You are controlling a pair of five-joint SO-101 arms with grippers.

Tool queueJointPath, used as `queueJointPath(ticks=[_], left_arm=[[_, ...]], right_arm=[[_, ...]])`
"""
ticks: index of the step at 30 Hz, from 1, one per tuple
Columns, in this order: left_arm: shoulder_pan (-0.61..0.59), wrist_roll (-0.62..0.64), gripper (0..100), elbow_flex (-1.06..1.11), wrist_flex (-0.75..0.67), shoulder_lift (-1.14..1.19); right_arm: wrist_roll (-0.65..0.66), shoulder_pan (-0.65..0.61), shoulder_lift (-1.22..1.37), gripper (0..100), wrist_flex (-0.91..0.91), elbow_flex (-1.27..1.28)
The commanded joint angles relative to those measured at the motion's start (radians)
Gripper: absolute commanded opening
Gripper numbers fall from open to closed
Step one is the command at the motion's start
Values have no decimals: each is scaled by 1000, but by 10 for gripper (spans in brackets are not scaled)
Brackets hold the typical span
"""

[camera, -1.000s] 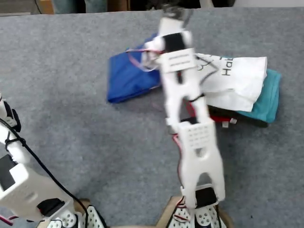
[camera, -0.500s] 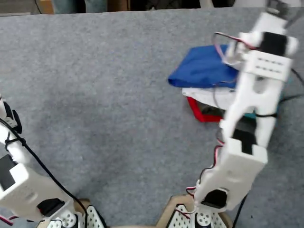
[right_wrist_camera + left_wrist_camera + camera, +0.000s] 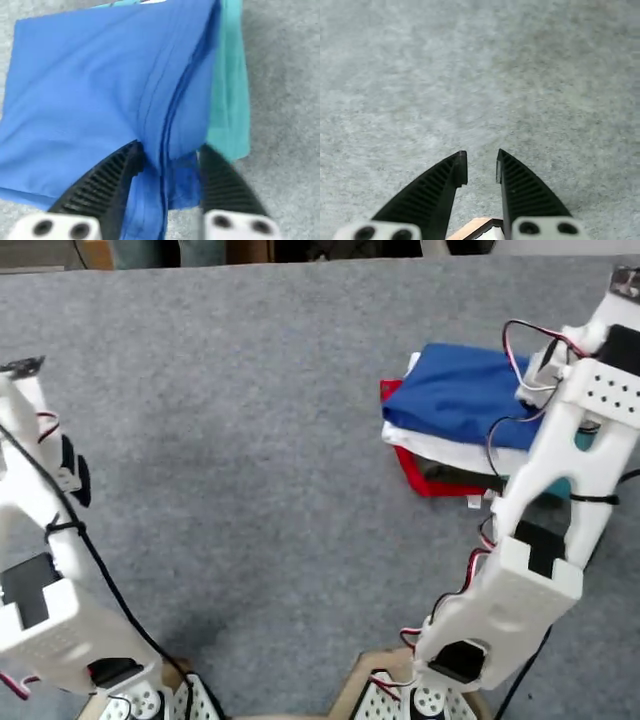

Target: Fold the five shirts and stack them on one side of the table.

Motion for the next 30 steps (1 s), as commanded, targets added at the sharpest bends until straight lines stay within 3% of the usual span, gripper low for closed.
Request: queueJointPath(ticks=[1,4,6,8,11,14,22,26,30], left_arm=[[64,0,123,-35,9,-87],[142,23,88,15,11,-196],[200,37,25,82,2,-324],[254,37,40,177,-28,-462],[309,29,28,358,-126,-669],[355,29,30,542,-199,-887],[341,28,30,1129,-474,-1425],[329,28,30,1395,-519,-1689],[329,28,30,1532,-516,-1955]], right_arm=[[18,18,-139,391,5,-65],[14,3,-269,302,5,-61],[28,-12,-366,160,5,-41],[49,-26,-446,5,3,-10],[68,-31,-559,61,3,90],[71,-38,-694,11,3,243],[80,-264,-1099,14,-64,834],[75,-347,-1242,14,-290,1248],[71,-408,-1366,14,-654,1701]])
